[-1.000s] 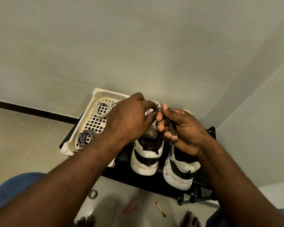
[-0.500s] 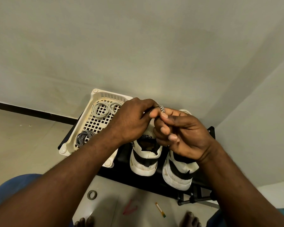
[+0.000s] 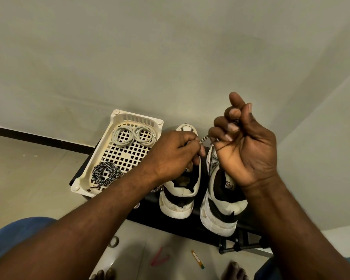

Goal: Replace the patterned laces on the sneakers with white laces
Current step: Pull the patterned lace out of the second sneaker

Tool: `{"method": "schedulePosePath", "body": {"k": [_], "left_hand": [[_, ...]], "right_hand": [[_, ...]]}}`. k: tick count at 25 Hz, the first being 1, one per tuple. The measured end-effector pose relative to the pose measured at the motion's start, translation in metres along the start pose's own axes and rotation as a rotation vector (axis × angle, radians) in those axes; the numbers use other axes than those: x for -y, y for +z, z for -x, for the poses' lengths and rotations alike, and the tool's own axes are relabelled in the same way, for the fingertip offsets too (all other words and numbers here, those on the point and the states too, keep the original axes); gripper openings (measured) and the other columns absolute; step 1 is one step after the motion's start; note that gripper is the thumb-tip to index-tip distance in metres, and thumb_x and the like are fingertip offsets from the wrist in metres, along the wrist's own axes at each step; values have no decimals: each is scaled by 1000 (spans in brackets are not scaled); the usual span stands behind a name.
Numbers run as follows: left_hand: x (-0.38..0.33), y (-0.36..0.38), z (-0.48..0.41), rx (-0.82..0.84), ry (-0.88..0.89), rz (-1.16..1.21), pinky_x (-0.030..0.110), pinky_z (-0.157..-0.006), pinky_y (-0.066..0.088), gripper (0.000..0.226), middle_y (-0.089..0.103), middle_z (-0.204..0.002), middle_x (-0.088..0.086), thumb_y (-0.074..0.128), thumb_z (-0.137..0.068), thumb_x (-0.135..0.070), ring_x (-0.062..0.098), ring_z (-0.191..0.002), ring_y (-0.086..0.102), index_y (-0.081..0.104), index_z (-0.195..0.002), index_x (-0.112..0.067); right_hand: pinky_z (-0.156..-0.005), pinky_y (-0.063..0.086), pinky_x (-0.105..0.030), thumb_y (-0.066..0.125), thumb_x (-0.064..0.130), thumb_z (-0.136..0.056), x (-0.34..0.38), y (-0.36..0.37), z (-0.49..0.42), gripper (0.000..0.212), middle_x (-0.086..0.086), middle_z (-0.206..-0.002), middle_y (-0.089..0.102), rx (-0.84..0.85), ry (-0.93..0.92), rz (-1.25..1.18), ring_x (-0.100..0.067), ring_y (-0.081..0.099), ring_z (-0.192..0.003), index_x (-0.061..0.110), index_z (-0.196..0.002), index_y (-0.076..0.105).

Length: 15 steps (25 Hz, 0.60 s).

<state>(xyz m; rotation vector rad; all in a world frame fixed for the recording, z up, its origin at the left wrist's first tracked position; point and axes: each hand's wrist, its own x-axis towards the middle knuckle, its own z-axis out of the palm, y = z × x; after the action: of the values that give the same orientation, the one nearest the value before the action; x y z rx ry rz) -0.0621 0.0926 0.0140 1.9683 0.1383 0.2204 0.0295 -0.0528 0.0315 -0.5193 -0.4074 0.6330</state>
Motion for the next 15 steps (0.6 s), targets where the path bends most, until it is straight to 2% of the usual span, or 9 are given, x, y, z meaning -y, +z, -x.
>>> {"method": "schedulePosePath", "body": {"k": [3, 6, 8, 10, 11, 13, 15], "left_hand": [[-3, 1, 1, 70, -79, 26, 25, -55, 50, 35, 68, -63, 2, 48, -104, -14, 14, -54, 62, 74, -81, -13], [-9, 1, 3, 154, -169, 119, 24, -51, 46, 37, 61, -62, 5, 47, -105, -17, 20, -53, 55, 72, -79, -9], [-12, 2, 2, 159, -245, 215, 25, -48, 38, 36, 50, -61, 4, 47, -104, -20, 17, -51, 43, 71, -79, -10], [-14, 2, -1, 92, -309, 313, 26, -50, 28, 31, 41, -58, -1, 52, -99, -24, 14, -50, 33, 72, -80, -9], [-13, 1, -3, 36, -308, 301, 27, -52, 28, 27, 43, -56, -4, 58, -95, -27, 13, -50, 34, 73, -81, -9], [-12, 1, -4, -57, -227, 125, 27, -58, 37, 13, 52, -53, -12, 72, -90, -30, 9, -50, 46, 76, -86, -19], [-9, 3, -1, -107, -169, -54, 22, -62, 43, 3, 60, -57, -14, 79, -90, -32, 2, -52, 54, 77, -91, -29]], "right_hand": [[-65, 40, -21, 38, 20, -111, 9, -7, -4, 34, -1, -92, 70, -88, -204, 260, -9, 54, -74, 7, -123, 67], [-71, 42, -24, 41, 16, -112, 7, -15, -2, 30, -4, -94, 74, -165, -367, 744, -14, 57, -80, 7, -121, 68], [-77, 48, -29, 44, 13, -111, -2, -23, 0, 28, -4, -94, 75, -103, -426, 1180, -14, 63, -85, 8, -115, 71], [-80, 53, -41, 44, 20, -109, -10, -34, 2, 32, -3, -91, 73, 17, -451, 1617, -18, 67, -88, 6, -107, 73], [-78, 53, -45, 43, 26, -109, -13, -38, 3, 37, -4, -90, 72, 48, -456, 1760, -21, 67, -87, 6, -103, 73], [-77, 53, -47, 42, 29, -108, -15, -40, 3, 38, -3, -91, 72, 19, -475, 1793, -22, 67, -87, 6, -102, 72], [-81, 55, -40, 44, 19, -110, -15, -32, 4, 30, -2, -96, 74, -68, -512, 1619, -17, 69, -92, 7, -107, 72]]}}
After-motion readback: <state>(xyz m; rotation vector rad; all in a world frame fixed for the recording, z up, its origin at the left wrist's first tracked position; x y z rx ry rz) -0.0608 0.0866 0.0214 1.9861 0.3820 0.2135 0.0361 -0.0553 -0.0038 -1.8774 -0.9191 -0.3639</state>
